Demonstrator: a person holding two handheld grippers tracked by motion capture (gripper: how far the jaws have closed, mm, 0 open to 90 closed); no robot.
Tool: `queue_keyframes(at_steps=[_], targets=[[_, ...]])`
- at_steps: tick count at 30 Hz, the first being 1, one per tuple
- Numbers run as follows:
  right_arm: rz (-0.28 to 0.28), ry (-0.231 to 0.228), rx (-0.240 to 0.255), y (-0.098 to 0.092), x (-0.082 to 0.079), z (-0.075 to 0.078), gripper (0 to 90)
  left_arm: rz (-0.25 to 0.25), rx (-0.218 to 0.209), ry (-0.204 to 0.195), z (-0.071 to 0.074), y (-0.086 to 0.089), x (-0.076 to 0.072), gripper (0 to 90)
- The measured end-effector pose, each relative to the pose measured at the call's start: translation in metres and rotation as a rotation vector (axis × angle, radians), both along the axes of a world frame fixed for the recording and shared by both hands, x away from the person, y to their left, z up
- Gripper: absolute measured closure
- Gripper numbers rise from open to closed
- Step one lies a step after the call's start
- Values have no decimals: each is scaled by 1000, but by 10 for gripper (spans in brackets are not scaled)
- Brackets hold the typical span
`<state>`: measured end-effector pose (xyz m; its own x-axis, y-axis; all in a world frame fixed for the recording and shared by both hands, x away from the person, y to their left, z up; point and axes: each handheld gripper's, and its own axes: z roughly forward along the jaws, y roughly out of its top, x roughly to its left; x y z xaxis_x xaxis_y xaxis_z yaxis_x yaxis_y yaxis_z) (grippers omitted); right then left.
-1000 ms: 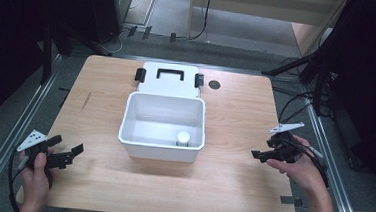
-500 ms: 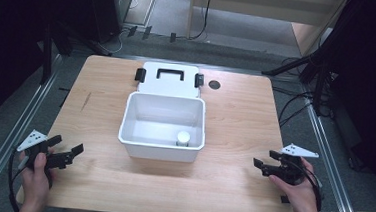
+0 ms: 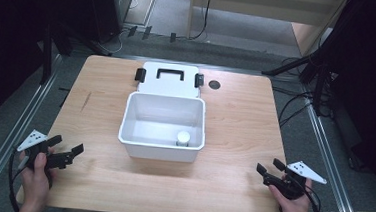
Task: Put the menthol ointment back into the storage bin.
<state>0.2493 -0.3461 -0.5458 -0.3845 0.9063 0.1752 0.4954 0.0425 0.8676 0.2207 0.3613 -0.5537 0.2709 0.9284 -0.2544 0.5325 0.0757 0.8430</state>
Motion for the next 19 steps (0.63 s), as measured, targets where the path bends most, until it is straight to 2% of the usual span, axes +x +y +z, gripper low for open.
queue_keyframes(at_steps=[2, 4, 6, 8, 13, 19], targets=[[-7, -15, 10, -2, -4, 0, 138, -1, 2, 4, 0, 0, 0, 2], [-16, -58, 12, -2, -8, 0, 140, -3, 8, 6, 0, -1, 1, 3], [-20, -74, 15, -2, -10, 0, 139, 0, 13, 6, 0, -1, 1, 3], [-33, -77, 19, -3, -10, 0, 139, 5, 12, 7, 0, -1, 1, 3], [-50, -66, 66, -7, -10, 0, 139, 12, 21, 5, 0, -2, -1, 2], [-34, -52, 52, -6, -8, 0, 139, 17, 16, 4, 0, -1, -1, 3]])
